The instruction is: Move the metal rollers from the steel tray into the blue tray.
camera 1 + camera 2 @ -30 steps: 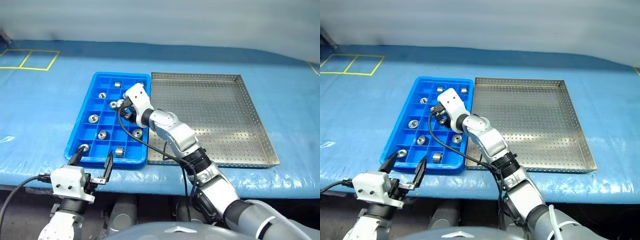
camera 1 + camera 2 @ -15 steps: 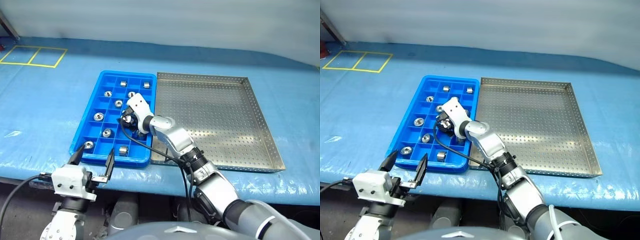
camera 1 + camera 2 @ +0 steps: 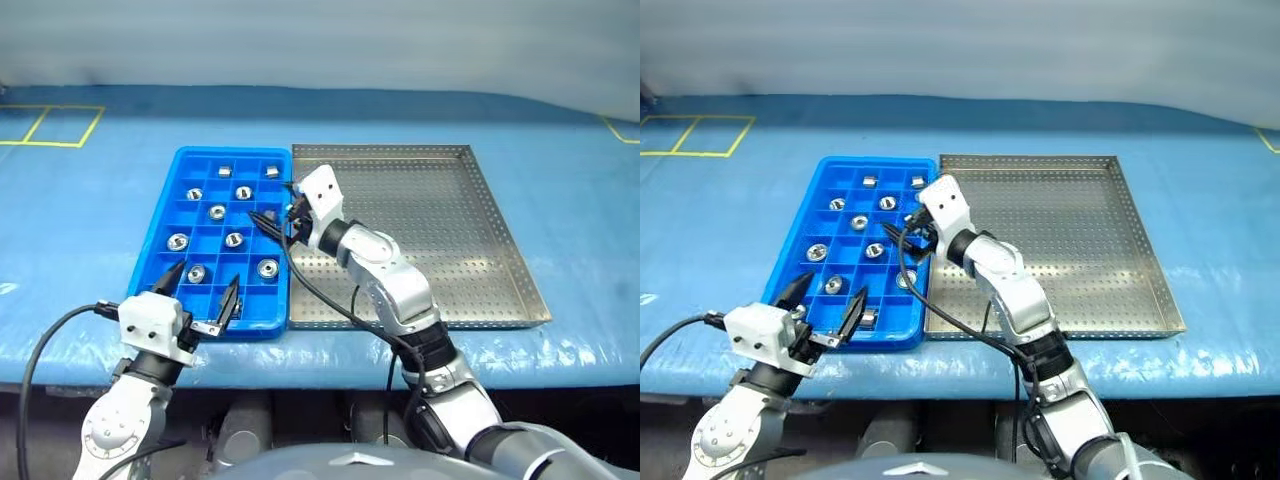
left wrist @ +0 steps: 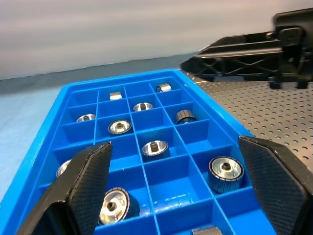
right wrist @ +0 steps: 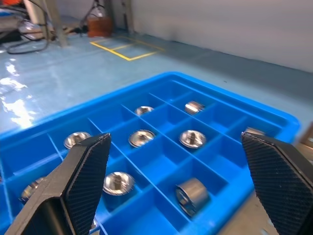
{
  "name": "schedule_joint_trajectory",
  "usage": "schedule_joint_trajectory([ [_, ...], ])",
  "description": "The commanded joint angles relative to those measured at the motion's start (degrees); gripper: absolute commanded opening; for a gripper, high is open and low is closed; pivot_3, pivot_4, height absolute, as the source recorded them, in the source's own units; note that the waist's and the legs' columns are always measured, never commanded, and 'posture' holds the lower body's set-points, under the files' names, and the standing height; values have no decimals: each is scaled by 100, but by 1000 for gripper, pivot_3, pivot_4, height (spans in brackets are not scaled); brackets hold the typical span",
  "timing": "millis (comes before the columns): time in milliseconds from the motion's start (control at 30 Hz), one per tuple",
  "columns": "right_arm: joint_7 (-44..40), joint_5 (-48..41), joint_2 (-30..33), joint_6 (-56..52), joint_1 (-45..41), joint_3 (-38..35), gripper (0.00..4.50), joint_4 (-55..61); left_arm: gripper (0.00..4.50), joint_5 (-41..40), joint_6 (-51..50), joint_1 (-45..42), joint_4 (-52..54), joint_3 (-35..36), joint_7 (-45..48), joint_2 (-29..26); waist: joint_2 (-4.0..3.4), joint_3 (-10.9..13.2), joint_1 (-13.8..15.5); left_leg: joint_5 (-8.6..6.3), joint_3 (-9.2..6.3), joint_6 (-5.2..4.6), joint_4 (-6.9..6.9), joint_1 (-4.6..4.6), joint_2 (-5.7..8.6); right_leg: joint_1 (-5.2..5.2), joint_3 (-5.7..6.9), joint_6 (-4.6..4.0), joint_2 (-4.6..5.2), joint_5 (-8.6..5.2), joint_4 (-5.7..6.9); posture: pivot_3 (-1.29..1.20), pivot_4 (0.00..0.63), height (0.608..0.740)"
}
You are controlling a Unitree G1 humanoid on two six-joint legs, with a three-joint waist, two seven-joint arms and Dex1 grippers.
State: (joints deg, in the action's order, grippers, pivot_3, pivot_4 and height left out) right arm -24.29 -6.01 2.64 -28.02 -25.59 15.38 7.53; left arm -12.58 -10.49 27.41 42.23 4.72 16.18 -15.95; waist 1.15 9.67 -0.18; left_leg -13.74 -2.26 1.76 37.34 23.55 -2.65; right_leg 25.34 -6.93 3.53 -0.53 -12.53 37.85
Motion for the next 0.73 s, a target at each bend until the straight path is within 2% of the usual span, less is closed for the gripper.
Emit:
schedule_joint_trajectory([
  [33, 19, -27, 262, -138, 355, -138, 4473, 616, 4500, -134, -132, -365, -127, 181, 75, -118, -2, -1, -104, 0, 1, 0, 0, 0, 0, 0, -1, 0, 0, 0, 0, -17, 150, 740],
  [200, 23, -336, 549, -716, 868, -383, 4473, 1202, 4500, -110, -231, -771, -382, 287, 69, -189, -1, -3, -434, 0, 2, 0, 6, -3, 0, -2, -6, 9, -1, 6, 8, -75, 150, 740],
  [400, 114, -387, 870, -878, 1367, -596, 4473, 1822, 4500, -13, -321, -1302, -779, 341, -87, -164, -1, -3, -665, 1, -3, 0, 14, -7, 0, -10, -7, 12, -4, 7, 17, -140, 150, 740],
  [733, 59, -395, 1055, -812, 1508, -342, 4473, 2026, 4500, -3, -355, -1271, -783, 369, 23, -185, -1, -3, -997, 0, -3, 0, 33, -10, 3, -25, -14, 31, -3, 19, 13, -151, 150, 740],
])
